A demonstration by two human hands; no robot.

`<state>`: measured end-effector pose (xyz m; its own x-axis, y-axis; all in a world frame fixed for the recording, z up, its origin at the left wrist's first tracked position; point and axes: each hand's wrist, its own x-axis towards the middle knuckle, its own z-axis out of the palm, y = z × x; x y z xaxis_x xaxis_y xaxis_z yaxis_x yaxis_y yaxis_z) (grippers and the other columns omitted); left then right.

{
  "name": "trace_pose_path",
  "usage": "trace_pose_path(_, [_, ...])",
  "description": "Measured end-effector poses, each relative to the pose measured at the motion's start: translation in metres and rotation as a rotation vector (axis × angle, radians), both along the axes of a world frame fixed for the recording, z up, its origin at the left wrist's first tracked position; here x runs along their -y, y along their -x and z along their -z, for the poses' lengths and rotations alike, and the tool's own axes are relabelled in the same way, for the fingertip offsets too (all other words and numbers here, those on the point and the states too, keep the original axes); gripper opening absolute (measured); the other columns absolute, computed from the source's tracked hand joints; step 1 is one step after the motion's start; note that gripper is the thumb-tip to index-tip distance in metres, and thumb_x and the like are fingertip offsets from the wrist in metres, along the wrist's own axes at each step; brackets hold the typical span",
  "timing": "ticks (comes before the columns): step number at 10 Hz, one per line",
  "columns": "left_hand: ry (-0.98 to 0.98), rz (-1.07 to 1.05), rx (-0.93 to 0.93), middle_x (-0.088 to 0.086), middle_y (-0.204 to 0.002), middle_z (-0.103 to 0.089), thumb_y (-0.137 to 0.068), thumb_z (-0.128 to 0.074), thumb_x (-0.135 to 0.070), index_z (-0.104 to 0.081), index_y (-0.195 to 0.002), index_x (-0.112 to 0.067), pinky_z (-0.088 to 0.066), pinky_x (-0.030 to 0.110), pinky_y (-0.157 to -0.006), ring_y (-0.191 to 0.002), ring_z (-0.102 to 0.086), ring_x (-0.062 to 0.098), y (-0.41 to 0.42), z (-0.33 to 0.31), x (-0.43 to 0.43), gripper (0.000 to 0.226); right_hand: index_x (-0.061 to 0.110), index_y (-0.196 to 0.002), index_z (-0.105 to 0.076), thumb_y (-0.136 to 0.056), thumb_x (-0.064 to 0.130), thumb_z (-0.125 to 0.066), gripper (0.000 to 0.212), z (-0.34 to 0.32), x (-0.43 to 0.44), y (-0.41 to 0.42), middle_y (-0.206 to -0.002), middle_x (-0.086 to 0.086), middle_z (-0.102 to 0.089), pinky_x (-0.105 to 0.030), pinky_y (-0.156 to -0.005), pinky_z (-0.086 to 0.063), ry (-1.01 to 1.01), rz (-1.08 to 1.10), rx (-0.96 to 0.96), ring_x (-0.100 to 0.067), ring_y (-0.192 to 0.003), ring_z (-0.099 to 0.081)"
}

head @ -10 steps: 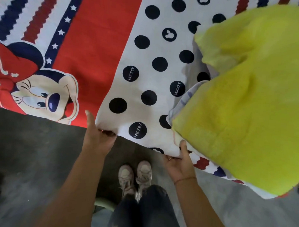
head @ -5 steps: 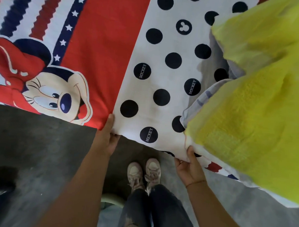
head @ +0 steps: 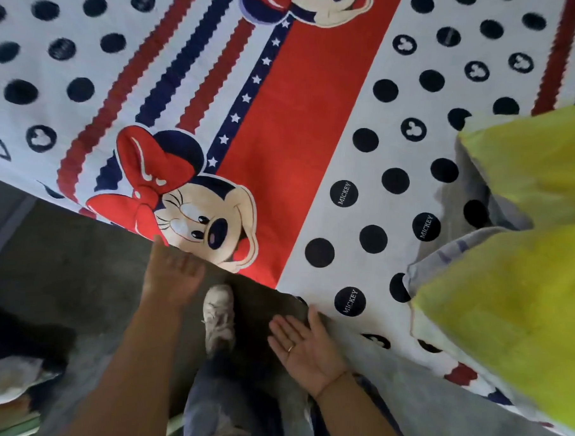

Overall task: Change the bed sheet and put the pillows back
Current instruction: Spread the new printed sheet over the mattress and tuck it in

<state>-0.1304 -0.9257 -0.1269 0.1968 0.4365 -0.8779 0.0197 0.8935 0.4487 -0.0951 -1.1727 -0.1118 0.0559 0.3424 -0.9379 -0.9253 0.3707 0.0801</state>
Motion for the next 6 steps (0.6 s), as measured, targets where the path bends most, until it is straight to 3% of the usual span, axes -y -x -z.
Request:
trace_pose_path(1, [0.016, -0.078, 0.053, -0.002, -0.064, -0.067, -0.092, -0.042, -0.062, -0.047, -0.086, -0.021, -0.055, 0.029, -0.051, -0.068, -0.057, 0.014, -0.002, -0.004, -0.061, 0.042, 0.002, -0.136, -0.044, -0.084, 0.044, -0.059, 0.069, -0.003, -0.06, -0.008, -0.142, -0.017, -0.046, -0.046, -0.112, -0.031, -0.017, 0.061, 0.019, -0.03, -0.137, -0.037])
trace_pose_path(2, [0.095, -0.054, -0.018, -0.003, -0.038, -0.056, -0.091, -0.045, -0.061, -0.045, -0.079, -0.022, -0.049, 0.027, -0.043, -0.045, -0.055, 0.014, -0.007, -0.001, -0.102, 0.041, 0.01, -0.12, -0.056, -0.086, 0.046, -0.061, 0.05, 0.004, -0.107, -0.023, -0.135, -0.014, -0.053, -0.051, -0.113, -0.03, 0.029, 0.191, 0.084, -0.035, -0.132, -0.042])
trace_pose_path(3, [0.218, -0.066, 0.016, -0.001, -0.036, -0.052, -0.09, -0.048, -0.064, -0.048, -0.068, -0.022, -0.051, 0.028, -0.039, -0.046, -0.054, 0.015, -0.015, -0.001, -0.135, 0.047, 0.017, -0.133, -0.053, -0.078, 0.046, -0.067, 0.064, 0.015, -0.136, -0.039, -0.129, -0.015, -0.061, -0.06, -0.105, -0.036, 0.001, 0.354, 0.142, -0.042, -0.122, -0.052])
trace_pose_path(4, [0.278, -0.045, 0.076, 0.003, -0.086, -0.075, -0.086, -0.055, -0.064, -0.071, -0.098, -0.024, -0.06, 0.037, -0.059, -0.075, -0.073, 0.017, -0.016, -0.005, -0.145, 0.045, 0.02, -0.135, -0.052, -0.059, 0.045, -0.083, 0.086, 0.021, -0.144, -0.045, -0.129, -0.017, -0.061, -0.065, -0.101, -0.037, -0.029, 0.428, 0.15, -0.046, -0.12, -0.053])
trace_pose_path(5, [0.253, 0.011, 0.132, 0.01, -0.131, -0.062, -0.079, -0.061, -0.07, -0.052, -0.138, -0.025, -0.052, 0.052, -0.091, -0.112, -0.065, 0.032, -0.012, 0.0, -0.157, 0.075, 0.016, -0.134, -0.052, -0.029, 0.034, -0.097, 0.116, 0.018, -0.149, -0.045, -0.128, -0.017, -0.062, -0.063, -0.103, -0.037, -0.013, 0.472, 0.215, -0.044, -0.121, -0.053])
trace_pose_path(6, [0.231, 0.07, 0.255, 0.012, -0.127, -0.064, -0.079, -0.061, -0.065, -0.055, -0.135, -0.021, -0.041, 0.057, -0.104, -0.113, -0.064, 0.035, -0.021, -0.005, -0.164, 0.072, 0.015, -0.134, -0.051, -0.031, 0.035, -0.099, 0.115, 0.017, -0.155, -0.05, -0.129, -0.016, -0.061, -0.06, -0.108, -0.034, -0.037, 0.556, 0.257, -0.042, -0.122, -0.053])
